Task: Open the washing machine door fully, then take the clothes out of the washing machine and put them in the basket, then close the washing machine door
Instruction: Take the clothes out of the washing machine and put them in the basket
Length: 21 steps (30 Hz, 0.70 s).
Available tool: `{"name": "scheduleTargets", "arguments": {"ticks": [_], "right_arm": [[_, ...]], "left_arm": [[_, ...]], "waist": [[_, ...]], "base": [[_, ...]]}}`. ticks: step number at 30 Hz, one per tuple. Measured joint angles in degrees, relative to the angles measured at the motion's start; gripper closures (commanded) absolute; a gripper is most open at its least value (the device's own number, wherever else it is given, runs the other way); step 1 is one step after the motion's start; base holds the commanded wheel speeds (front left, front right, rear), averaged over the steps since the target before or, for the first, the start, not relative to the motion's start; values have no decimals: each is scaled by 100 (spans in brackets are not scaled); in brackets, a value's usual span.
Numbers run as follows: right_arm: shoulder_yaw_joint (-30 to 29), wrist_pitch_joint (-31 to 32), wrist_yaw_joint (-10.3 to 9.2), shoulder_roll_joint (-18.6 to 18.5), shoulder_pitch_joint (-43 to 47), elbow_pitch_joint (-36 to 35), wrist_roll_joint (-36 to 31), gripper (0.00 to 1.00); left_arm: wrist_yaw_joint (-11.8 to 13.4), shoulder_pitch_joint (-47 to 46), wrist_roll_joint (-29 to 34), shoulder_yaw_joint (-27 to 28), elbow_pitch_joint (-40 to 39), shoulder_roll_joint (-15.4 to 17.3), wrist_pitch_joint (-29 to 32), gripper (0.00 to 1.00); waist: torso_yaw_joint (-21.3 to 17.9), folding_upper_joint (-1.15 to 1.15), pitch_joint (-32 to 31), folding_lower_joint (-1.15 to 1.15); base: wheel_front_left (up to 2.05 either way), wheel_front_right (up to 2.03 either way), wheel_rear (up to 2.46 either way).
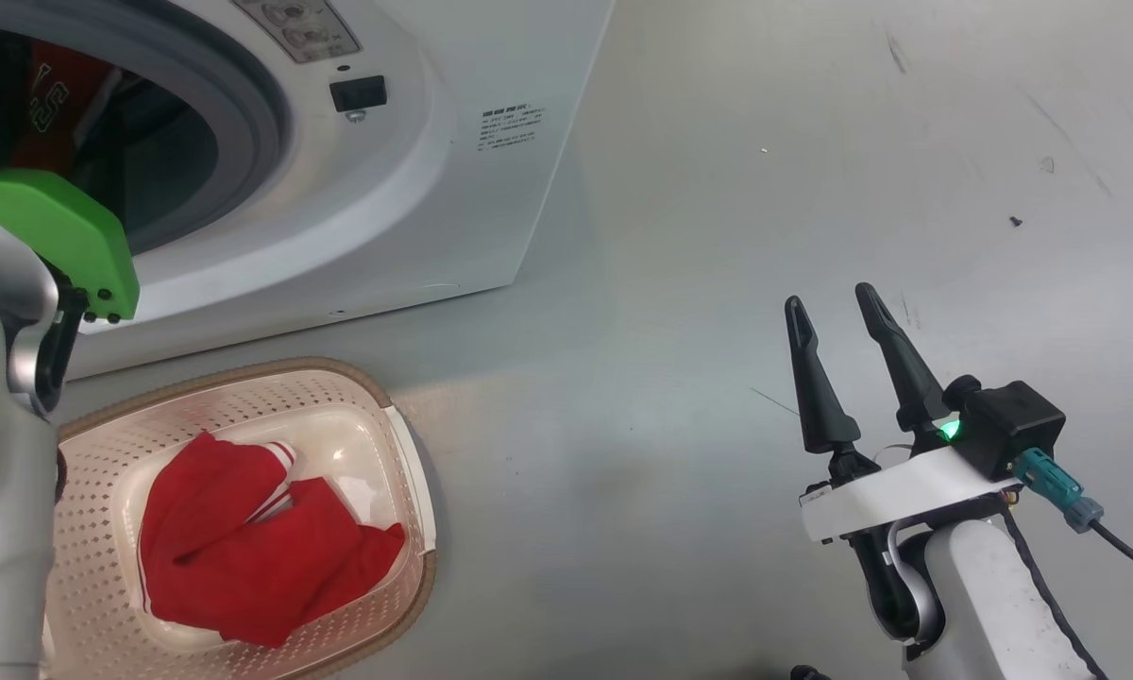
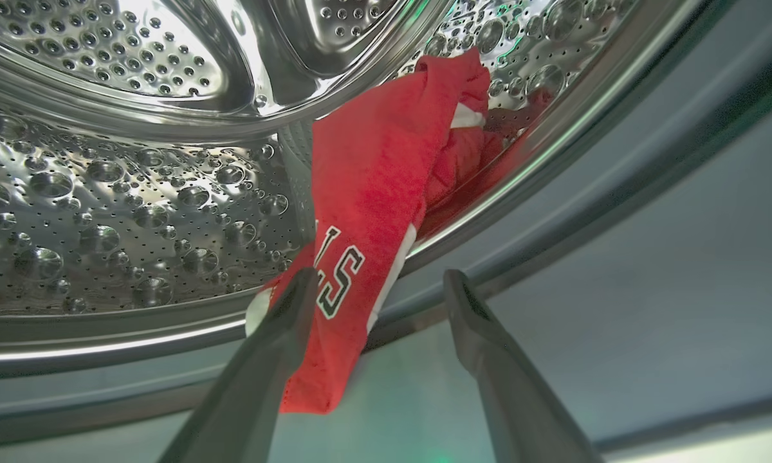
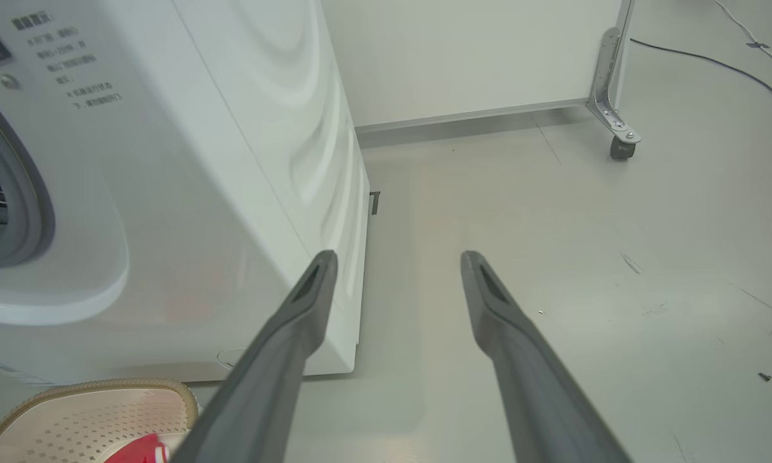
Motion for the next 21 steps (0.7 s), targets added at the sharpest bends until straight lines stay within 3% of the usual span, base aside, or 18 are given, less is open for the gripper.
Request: {"name": "scheduleTargets", "arguments": {"ticks": [21], "right_arm": [[155,-1,1,26,-244,63,88,0]], "left_arm": [[81,-831,188,42,834,197,328,0]], "waist": [[-253,0,309,0]], "base": [[0,0,0]]}}
